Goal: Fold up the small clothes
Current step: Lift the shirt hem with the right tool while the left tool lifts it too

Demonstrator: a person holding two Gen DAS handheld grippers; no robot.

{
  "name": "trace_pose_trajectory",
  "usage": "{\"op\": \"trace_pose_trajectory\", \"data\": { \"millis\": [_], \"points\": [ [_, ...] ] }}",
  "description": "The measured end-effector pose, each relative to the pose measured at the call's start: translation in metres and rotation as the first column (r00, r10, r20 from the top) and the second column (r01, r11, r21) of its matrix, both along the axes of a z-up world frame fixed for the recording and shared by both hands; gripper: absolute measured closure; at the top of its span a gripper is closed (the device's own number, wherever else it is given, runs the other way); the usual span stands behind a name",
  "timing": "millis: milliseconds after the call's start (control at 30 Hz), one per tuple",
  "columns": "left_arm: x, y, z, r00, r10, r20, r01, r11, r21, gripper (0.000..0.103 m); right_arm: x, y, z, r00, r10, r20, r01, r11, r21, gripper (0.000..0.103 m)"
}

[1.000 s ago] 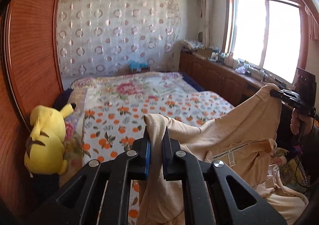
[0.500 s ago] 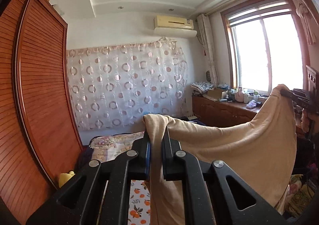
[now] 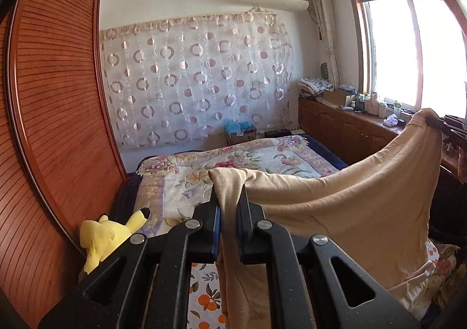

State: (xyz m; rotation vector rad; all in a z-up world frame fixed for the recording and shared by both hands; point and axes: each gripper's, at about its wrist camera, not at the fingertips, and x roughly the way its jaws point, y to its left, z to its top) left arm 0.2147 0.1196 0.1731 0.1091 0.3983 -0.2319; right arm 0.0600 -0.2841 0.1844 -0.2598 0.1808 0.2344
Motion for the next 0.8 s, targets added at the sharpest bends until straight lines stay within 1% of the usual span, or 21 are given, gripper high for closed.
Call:
{"op": "trace_pose_trajectory", "data": {
  "millis": [100,167,233,267,367,467,533,567,600,733,767,800],
  "points": [
    [0.009,0.001,0.01,1.0,-0.011,0.011,0.012,0.999,-0.032,0.093,0.018,0.008,0.028,1.0,-0.005,0.005,0.005,1.0,-0.012,0.096],
    [0.014,0.0,0.019,1.0,-0.012,0.028,0.013,0.999,-0.034,0.093,0.027,0.015,0.043,1.0,-0.004,0.023,0.004,1.0,-0.023,0.096],
    [0.024,-0.001,0.023,0.999,-0.005,0.031,0.006,1.0,-0.022,0.093,0.037,0.019,0.05,0.999,-0.003,0.036,0.004,1.0,-0.031,0.096],
    [0.036,-0.001,0.024,1.0,-0.002,0.027,0.002,1.0,-0.019,0.093,0.044,0.02,0.054,0.999,-0.007,0.038,0.008,0.999,-0.039,0.096],
    [0.072,-0.001,0.015,1.0,0.011,0.001,-0.011,1.0,-0.009,0.093,0.077,0.026,0.054,1.0,-0.021,0.022,0.022,0.998,-0.055,0.096],
    [0.107,-0.003,-0.01,0.999,0.023,-0.04,-0.023,1.0,0.009,0.093,0.123,0.032,0.039,0.999,-0.037,-0.018,0.035,0.997,-0.069,0.096],
    [0.134,-0.005,-0.037,0.996,0.025,-0.089,-0.024,1.0,0.02,0.093,0.159,0.036,0.022,0.996,-0.047,-0.07,0.041,0.996,-0.08,0.096],
    [0.148,-0.006,-0.05,0.993,0.026,-0.115,-0.024,0.999,0.024,0.093,0.178,0.04,0.011,0.993,-0.052,-0.107,0.043,0.995,-0.086,0.096],
    [0.158,-0.008,-0.064,0.99,0.028,-0.139,-0.024,0.999,0.027,0.093,0.197,0.047,0.006,0.988,-0.055,-0.145,0.042,0.995,-0.087,0.096],
    [0.201,-0.017,-0.119,0.97,0.018,-0.244,-0.011,0.999,0.03,0.093,0.261,0.062,-0.041,0.952,-0.08,-0.297,0.056,0.995,-0.087,0.096],
    [0.205,-0.02,-0.127,0.966,0.02,-0.258,-0.01,0.999,0.041,0.093,0.272,0.064,-0.052,0.938,-0.079,-0.336,0.054,0.995,-0.083,0.095],
    [0.21,-0.023,-0.137,0.962,0.023,-0.273,-0.008,0.998,0.056,0.087,0.282,0.067,-0.063,0.926,-0.091,-0.367,0.063,0.994,-0.087,0.092]
  ]
}}
